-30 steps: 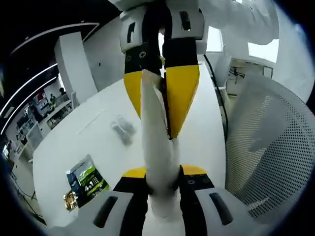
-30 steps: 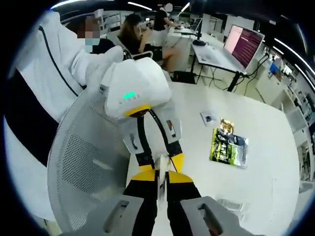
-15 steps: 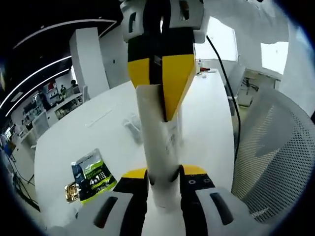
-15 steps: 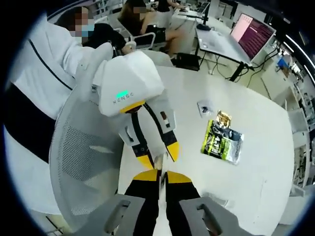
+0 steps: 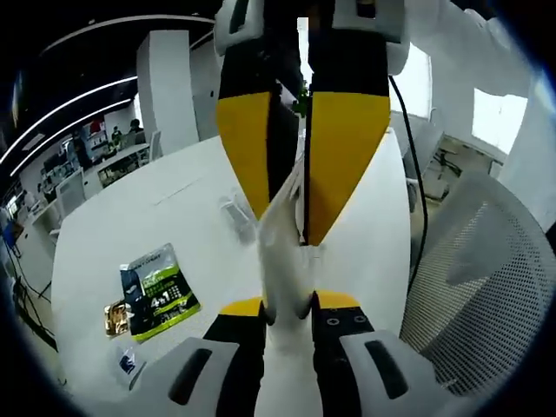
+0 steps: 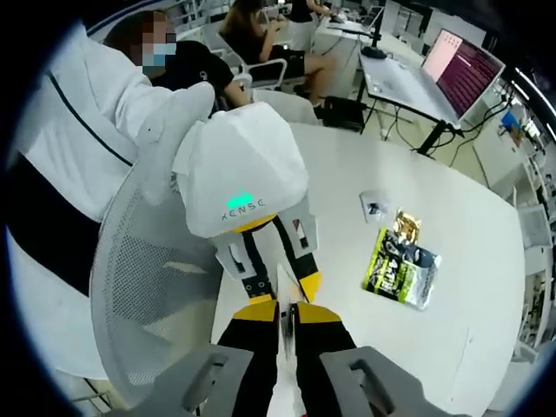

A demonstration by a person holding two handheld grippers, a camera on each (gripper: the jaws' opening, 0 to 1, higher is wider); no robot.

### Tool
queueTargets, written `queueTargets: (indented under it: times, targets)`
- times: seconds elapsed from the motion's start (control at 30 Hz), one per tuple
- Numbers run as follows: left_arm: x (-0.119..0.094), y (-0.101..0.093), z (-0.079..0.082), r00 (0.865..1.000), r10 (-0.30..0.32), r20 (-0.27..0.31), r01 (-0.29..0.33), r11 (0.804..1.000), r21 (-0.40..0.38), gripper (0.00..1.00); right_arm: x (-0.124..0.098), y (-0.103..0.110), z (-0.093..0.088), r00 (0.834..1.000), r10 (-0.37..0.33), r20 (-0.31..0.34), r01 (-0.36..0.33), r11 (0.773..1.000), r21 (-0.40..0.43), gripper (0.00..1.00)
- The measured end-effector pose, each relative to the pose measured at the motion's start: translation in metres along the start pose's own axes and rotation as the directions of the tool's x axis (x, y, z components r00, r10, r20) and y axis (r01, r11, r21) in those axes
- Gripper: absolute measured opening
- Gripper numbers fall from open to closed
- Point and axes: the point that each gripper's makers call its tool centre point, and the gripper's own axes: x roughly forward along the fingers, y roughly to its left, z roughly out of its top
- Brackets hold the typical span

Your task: Arrange the skincare products in the storage area until every visible bottle or jar stands upright without overlapping.

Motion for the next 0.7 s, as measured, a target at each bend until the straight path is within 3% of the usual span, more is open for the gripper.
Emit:
queueTargets:
  times: [0.17, 0.37, 0.5, 0.7]
  targets:
    - [0.0, -0.004, 0.001, 1.0, -0.01, -0.003, 0.01, 0.998, 0.055, 0.2, 0.014, -0.001, -0.003, 0.998, -0.005, -0.057, 0.003, 0.999, -0.05, 0.0]
    - [0.0, 0.0, 0.0, 1.0, 0.004, -0.002, -0.004, 0.997, 0.077, 0.23, 0.007, -0.001, -0.007, 0.999, -0.026, -0.043, 0.026, 1.0, 0.0, 0.0]
    - [-0.001, 0.005, -0.002, 1.0, 0.008, -0.006, -0.008, 0.999, 0.034, 0.24, 0.002, -0.005, -0.016, 0.998, -0.031, -0.047, 0.032, 0.999, 0.025, 0.0]
    - [-0.001, 0.006, -0.004, 1.0, 0.019, -0.02, -0.018, 0.999, 0.04, 0.23, -0.006, -0.009, -0.032, 0.997, -0.039, -0.06, 0.043, 0.997, 0.062, 0.0]
